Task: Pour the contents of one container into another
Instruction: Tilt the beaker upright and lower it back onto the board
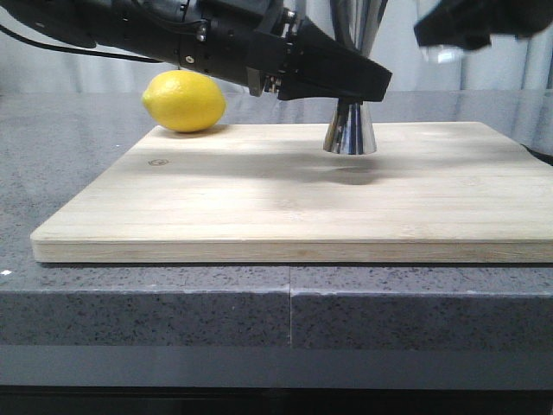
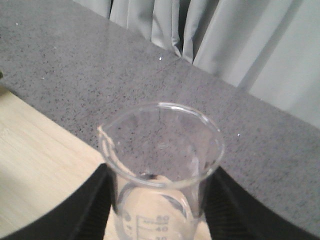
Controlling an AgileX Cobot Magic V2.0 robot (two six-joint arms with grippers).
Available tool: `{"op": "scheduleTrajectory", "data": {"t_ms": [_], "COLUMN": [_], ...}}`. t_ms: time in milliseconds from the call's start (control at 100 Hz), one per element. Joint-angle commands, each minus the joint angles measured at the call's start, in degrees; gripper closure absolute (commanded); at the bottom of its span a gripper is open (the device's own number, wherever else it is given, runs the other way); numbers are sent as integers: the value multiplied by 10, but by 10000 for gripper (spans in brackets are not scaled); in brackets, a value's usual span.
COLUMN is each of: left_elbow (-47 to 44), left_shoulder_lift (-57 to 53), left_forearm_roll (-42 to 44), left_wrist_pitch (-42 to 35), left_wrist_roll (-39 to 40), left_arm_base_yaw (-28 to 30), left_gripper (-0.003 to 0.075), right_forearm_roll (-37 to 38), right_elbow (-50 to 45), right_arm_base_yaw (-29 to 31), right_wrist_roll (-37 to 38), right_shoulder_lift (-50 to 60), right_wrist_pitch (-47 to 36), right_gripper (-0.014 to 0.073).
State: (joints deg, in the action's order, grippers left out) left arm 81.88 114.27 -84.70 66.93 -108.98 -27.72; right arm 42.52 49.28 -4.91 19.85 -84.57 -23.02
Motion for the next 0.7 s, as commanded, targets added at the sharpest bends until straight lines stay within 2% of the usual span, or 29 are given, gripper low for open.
{"op": "scheduleTrajectory", "data": {"t_ms": [0,130,500,690], "left_elbow": [18,18,18,18], "left_shoulder_lift": [-38,-38,-38,-38], "left_forearm_roll": [-43,-43,-43,-43], "left_wrist_pitch": [63,64,64,64], "left_wrist_roll": [7,7,7,7], "left_arm_base_yaw": [-1,-1,-1,-1], "left_gripper": [741,741,741,741], "right_forearm_roll": [-18,-22,-24,-63], "right_elbow": [-6,-48,-94,-94], "right_arm_base_yaw": [17,34,48,49], "right_wrist_roll": [15,15,9,-28], "right_shoulder_lift": [2,1,-46,-83], "right_wrist_pitch": [-86,-176,-263,-309], "right_gripper": [365,365,365,365]}}
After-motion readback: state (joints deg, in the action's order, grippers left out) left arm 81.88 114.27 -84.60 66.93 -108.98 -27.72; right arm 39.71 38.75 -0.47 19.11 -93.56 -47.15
